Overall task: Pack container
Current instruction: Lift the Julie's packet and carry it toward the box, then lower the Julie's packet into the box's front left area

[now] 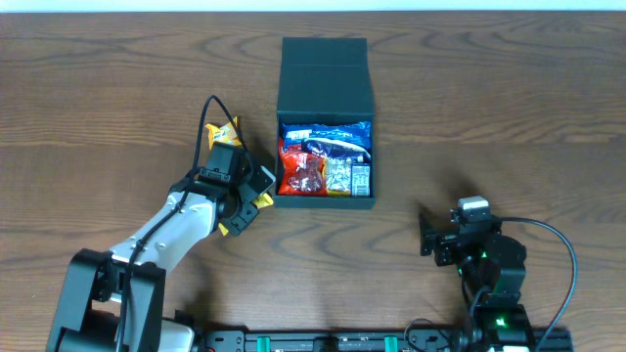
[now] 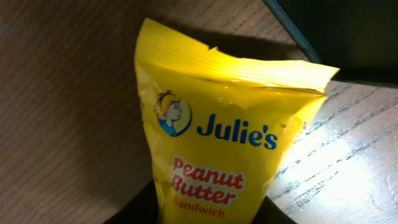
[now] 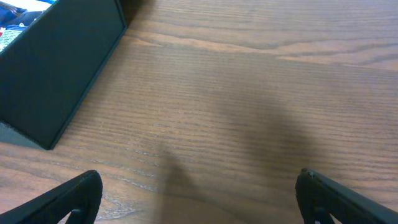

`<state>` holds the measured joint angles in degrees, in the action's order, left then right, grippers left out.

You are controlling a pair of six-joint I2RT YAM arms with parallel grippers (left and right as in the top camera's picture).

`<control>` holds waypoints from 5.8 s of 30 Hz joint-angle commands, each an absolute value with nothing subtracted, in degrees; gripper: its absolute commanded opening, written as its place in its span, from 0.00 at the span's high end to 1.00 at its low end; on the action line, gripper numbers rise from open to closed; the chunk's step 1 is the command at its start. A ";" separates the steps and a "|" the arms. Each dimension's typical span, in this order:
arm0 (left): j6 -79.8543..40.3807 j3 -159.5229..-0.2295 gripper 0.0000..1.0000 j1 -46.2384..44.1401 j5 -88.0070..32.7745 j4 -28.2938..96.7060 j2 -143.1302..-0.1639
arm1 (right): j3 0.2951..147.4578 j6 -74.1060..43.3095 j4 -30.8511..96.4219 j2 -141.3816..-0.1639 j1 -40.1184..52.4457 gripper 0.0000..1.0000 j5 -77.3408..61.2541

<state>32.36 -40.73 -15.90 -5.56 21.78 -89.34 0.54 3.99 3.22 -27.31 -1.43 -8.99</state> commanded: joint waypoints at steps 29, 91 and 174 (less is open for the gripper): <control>21.45 -38.37 0.79 -15.66 -2.81 20.69 -91.07 | 0.32 3.68 3.25 -27.00 -1.80 0.01 -8.82; -6.20 -73.78 0.85 -19.05 -2.61 54.15 -89.43 | 0.32 3.68 3.25 -27.00 -1.80 0.01 -8.82; -39.20 -73.60 0.83 -39.29 14.85 35.75 -104.64 | 0.32 3.68 3.25 -27.00 -1.80 0.01 -8.84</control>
